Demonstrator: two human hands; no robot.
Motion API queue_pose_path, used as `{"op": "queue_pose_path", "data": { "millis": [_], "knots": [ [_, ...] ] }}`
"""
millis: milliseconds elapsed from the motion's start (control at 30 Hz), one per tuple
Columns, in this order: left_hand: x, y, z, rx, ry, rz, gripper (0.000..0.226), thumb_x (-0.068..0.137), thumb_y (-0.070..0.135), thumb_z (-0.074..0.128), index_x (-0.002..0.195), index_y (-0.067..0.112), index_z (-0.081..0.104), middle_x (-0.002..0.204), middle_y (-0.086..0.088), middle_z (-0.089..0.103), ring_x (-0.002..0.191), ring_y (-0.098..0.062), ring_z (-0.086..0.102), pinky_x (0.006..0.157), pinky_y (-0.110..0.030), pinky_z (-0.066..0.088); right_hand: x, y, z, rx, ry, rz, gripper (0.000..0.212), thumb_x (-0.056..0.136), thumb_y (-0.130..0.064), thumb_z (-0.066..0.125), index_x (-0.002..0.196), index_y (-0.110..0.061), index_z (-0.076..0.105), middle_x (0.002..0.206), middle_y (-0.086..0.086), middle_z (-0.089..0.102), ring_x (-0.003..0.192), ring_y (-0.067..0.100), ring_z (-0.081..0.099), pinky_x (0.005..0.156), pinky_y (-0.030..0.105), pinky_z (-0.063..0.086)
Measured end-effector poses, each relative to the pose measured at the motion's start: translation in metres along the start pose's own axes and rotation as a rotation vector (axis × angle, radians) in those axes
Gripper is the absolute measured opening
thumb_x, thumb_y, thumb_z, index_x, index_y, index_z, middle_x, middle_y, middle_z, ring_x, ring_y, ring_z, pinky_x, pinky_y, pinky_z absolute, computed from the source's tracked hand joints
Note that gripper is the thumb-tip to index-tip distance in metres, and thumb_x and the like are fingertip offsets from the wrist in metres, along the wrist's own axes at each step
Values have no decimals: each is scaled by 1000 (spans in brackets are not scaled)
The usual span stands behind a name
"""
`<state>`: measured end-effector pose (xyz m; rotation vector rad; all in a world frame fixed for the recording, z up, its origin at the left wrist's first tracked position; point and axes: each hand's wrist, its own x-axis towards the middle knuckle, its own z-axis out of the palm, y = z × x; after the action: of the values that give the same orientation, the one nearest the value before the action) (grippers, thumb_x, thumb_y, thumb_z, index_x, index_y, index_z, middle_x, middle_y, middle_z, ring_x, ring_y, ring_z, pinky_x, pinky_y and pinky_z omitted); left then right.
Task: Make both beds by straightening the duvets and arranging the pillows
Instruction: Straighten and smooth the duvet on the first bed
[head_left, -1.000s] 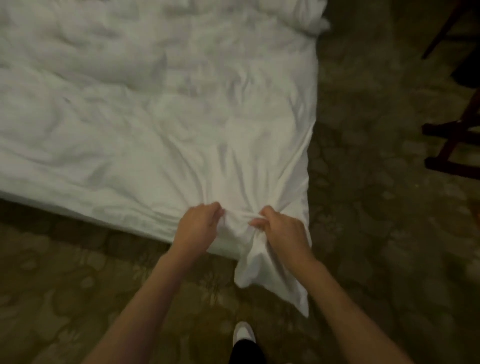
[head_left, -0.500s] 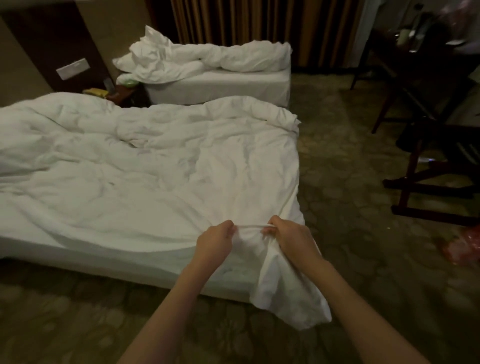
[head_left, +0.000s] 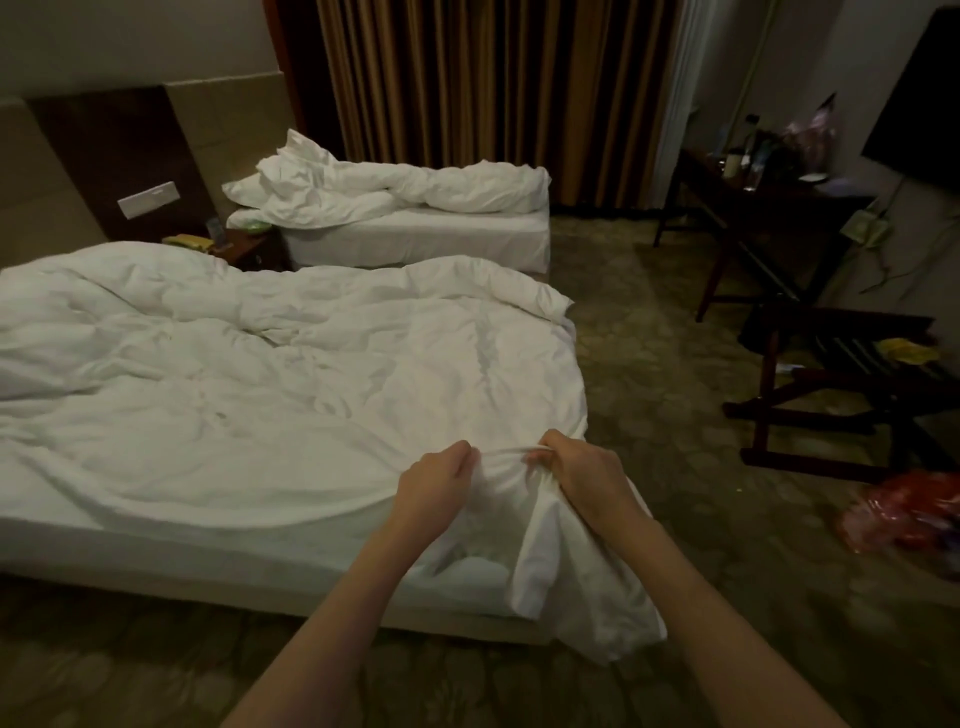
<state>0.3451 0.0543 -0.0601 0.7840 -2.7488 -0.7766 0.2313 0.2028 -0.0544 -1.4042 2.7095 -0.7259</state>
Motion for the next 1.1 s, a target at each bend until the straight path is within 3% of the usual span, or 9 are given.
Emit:
{"op": "queue_pose_path", "data": {
  "millis": [100, 300, 433, 567, 700, 867, 1000, 1100],
  "knots": [
    [-12, 4, -5, -53, 36, 3, 30, 102, 32, 33, 78, 15, 36, 86, -17, 62, 88, -37, 55, 68, -36, 33, -9, -9, -11, -25, 0, -31, 22, 100, -33, 42, 90, -16, 50, 93, 10, 68, 84, 25, 61, 62, 22, 23],
    [-34, 10, -13, -79, 84, 25, 43, 100, 40, 39, 64, 19, 28, 65, -4, 46, 78, -35, 53, 65, -38, 32, -27, -21, -24, -12, 18, -78, 27, 100, -31, 43, 95, -8, 57, 86, 10, 66, 77, 24, 59, 62, 22, 25],
    [-46, 17, -19, -107, 127, 29, 47, 94, 47, 50, 60, 19, 31, 53, 2, 38, 64, -25, 46, 58, -33, 28, -35, -23, -30, 20, 13, -66, 23, 100, -26, 45, 90, -8, 56, 81, 11, 65, 75, 28, 59, 63, 29, 29],
    [-59, 25, -23, -137, 166, 45, 52, 87, 52, 57, 55, 19, 33, 50, 5, 37, 60, -22, 44, 58, -31, 30, -44, -29, -41, 68, -43, -73, 18, 101, -28, 45, 86, -17, 47, 79, 5, 59, 70, 20, 51, 60, 21, 26],
    [-71, 32, -29, -195, 202, 48, 57, 87, 46, 62, 50, 18, 28, 46, 4, 30, 52, -16, 36, 57, -32, 27, -49, -35, -50, 90, -66, -80, 28, 99, -33, 44, 91, -8, 54, 82, 13, 64, 77, 29, 58, 66, 32, 33],
    [-83, 38, -39, -226, 235, 60, 58, 86, 45, 64, 48, 19, 28, 44, 4, 28, 47, -11, 31, 52, -29, 24, -56, -43, -64, 154, -95, -118, 23, 98, -34, 45, 85, -16, 48, 76, 4, 57, 72, 22, 52, 63, 24, 29],
    [-89, 45, -48, -222, 255, 98, 57, 85, 45, 65, 49, 18, 28, 46, 4, 27, 47, -10, 30, 52, -28, 23, -59, -46, -73, 188, -81, -141, 21, 98, -35, 46, 83, -19, 46, 78, 8, 60, 74, 26, 54, 65, 30, 34],
    [-91, 51, -55, -230, 283, 125, 57, 84, 45, 66, 50, 18, 28, 47, 4, 27, 47, -10, 28, 53, -28, 23, -61, -47, -80, 220, -42, -178, 20, 96, -33, 50, 82, -19, 48, 74, 3, 58, 68, 20, 51, 59, 22, 34]
  ]
}}
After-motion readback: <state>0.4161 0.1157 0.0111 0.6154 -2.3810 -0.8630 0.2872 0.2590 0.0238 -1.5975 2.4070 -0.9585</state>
